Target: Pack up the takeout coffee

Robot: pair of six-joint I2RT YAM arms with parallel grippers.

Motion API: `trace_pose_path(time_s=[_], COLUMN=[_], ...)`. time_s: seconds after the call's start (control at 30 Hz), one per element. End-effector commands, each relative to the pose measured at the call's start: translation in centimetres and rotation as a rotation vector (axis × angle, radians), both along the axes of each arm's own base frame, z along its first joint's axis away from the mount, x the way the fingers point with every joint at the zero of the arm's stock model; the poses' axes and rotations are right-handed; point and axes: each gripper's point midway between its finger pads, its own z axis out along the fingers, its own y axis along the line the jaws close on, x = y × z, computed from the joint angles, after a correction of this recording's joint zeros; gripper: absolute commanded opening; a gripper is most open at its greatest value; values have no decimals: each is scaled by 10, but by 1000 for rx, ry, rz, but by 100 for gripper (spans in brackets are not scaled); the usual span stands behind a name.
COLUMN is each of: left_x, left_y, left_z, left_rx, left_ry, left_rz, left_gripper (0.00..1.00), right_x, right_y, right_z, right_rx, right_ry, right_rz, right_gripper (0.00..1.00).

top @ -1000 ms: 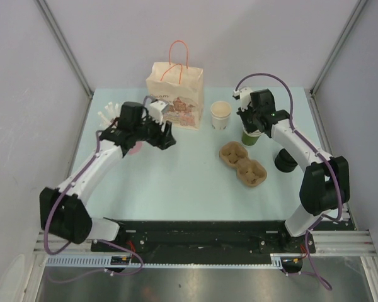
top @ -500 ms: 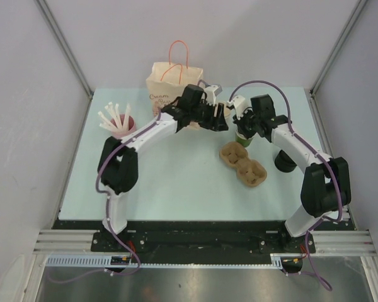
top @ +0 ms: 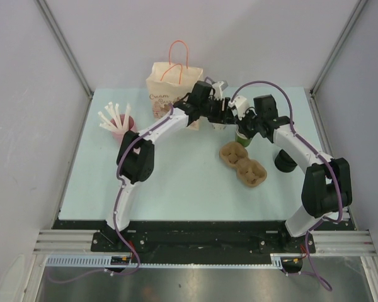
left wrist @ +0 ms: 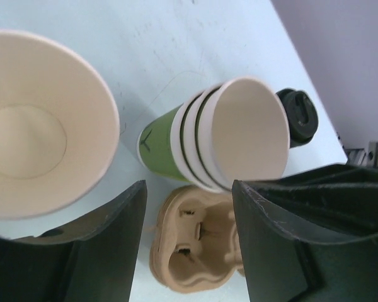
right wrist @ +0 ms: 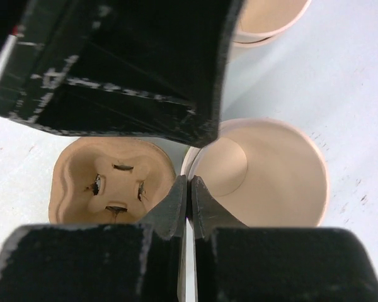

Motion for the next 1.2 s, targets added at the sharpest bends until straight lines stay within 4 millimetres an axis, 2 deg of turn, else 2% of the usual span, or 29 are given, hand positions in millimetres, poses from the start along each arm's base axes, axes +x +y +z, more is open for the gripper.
trace_pose_path(time_s=[0.0,0.03,0.17,0.27,0.37,0.53,0.63,0.83,1.03,1.17], left_x=[3,3,3,2,3,0,1,-7,-5,2], left_y=[-19,-21,-23,-22,-23,-19,-14,-19,-33,-33], left_z=[17,8,-4,-2,9,43,51,17,17,5], left_rx=[-72,-67,-66,-70,-84,-145,-158,-103,-110,-105], left_ry=[16,36,74,77,54,37,39,58,34,63], left_rz=[-7,-7,0,-4,-16,-49,-50,-66,-87,-54], left_gripper=[61,59,55,55,57,57,51,43,46,44], right_x=[0,0,2,4,6,8,9,10,8,7], right_y=[7,6,4,2,-2,-8,-10,-9,-5,-6], right_z=[18,20,24,23,18,14,13,12,10,9], right_rx=[23,21,26,28,30,33,33,31,27,16], right_ry=[-58,-62,-77,-77,-61,-46,-42,-43,-39,-39], right_rz=[36,34,25,10,-9,-30,-36,-35,-23,-23], right_gripper=[0,0,0,0,0,0,0,0,0,0])
